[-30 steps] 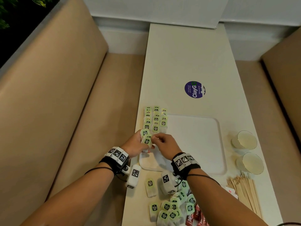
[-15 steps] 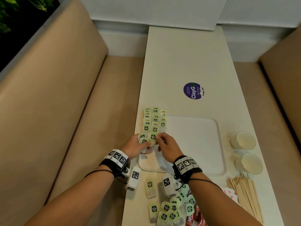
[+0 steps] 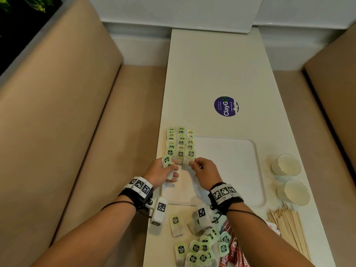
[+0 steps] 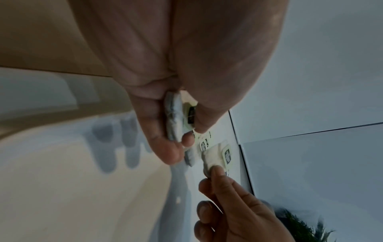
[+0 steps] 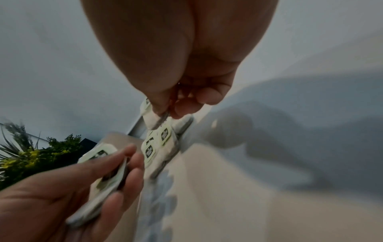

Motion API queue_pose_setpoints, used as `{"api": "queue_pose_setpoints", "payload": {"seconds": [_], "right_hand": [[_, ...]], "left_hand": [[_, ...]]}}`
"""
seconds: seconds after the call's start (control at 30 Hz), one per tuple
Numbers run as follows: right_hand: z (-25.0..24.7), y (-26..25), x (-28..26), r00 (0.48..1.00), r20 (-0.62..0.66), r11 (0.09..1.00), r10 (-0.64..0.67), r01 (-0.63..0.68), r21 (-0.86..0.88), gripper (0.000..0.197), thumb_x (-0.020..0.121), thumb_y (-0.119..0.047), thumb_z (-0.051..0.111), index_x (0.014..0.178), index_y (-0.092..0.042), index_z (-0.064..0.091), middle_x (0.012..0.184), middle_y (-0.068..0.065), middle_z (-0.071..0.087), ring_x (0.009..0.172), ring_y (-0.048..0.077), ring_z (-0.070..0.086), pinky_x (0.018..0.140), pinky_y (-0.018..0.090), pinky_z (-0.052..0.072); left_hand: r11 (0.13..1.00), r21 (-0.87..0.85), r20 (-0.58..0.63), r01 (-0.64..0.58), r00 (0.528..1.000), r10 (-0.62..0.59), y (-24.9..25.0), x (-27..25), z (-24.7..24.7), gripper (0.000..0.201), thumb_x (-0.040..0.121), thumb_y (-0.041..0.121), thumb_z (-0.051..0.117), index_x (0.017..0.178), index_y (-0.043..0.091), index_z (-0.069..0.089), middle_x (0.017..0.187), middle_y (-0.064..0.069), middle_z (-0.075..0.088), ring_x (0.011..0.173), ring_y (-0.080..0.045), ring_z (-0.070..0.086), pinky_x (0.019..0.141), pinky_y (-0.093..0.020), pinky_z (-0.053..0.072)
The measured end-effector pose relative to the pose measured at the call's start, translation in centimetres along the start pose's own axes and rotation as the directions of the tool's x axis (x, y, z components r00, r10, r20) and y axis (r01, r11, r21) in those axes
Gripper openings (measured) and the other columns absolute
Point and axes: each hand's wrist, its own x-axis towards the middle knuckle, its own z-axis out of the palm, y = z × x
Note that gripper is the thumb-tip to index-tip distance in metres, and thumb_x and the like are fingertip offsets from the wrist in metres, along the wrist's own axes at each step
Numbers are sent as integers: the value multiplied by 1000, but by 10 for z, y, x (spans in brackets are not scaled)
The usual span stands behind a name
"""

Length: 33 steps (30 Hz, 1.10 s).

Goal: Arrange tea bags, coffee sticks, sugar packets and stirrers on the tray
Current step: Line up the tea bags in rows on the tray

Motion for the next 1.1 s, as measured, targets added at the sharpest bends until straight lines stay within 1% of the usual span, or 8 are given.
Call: {"api": "queue_pose_setpoints", "payload": {"seconds": [0.17,0.33,0.53,0.7,0.83,0.93,1.0,1.1], "right_hand": [[-10,-3,17,999,-31,988,24,-29,-149,29,99,-29,61,72,-19,64,63,-8,58,61,9,51,56,19,35],[-8,-4,23,995,5,972,97,-94,-216,32,95,-29,63,73,-7,71,70,6,68,70,23,63,66,32,50],[-2,-3,29,989,-39,967,146,-151,-205,22,90,-31,65,72,-18,67,76,2,70,77,23,67,73,36,57],[-4,-1,28,980,-90,975,175,-185,-123,19,86,-32,69,90,-16,61,82,-3,66,77,19,62,73,34,52],[-1,0,16,986,-94,986,136,-144,-86,22,88,-31,71,90,-17,55,76,-5,60,69,14,54,66,30,46],[6,-4,1,1000,-1,994,22,-22,-103,16,92,-32,70,89,-17,67,77,-5,66,72,11,60,67,24,46],[11,-7,-8,994,107,995,-35,45,-90,17,95,-34,68,89,-20,75,78,-8,70,71,2,60,68,20,45],[18,-9,-16,981,188,997,-48,59,-52,20,94,-39,68,92,-23,79,73,-14,68,64,-6,57,63,11,39]], "left_hand": [[998,-30,-5,63,998,-63,0,3,-1,15,105,8,49,109,7,63,91,-12,64,65,-23,61,55,-31,55],[996,31,13,78,997,-78,-5,6,2,15,104,12,51,113,11,62,101,-9,65,74,-24,66,58,-30,59],[997,53,33,65,997,-66,-3,12,6,23,103,11,50,121,3,63,105,-8,64,72,-23,67,57,-29,57],[998,44,78,42,996,-45,-2,12,5,17,102,4,51,115,7,62,108,-9,67,76,-23,67,65,-30,59],[999,28,114,25,993,-28,-2,9,1,18,105,8,48,116,11,62,114,-11,67,82,-21,68,70,-29,59],[1000,6,121,8,993,-9,-2,6,0,22,108,21,45,114,14,64,119,-14,69,85,-20,70,71,-30,58],[1000,-5,124,3,992,-2,-1,3,-1,23,108,22,44,114,15,65,117,-11,70,91,-19,71,73,-30,59],[1000,8,134,-27,991,26,-1,1,-1,23,106,23,49,115,14,68,122,-7,70,101,-18,70,78,-35,61]]}}
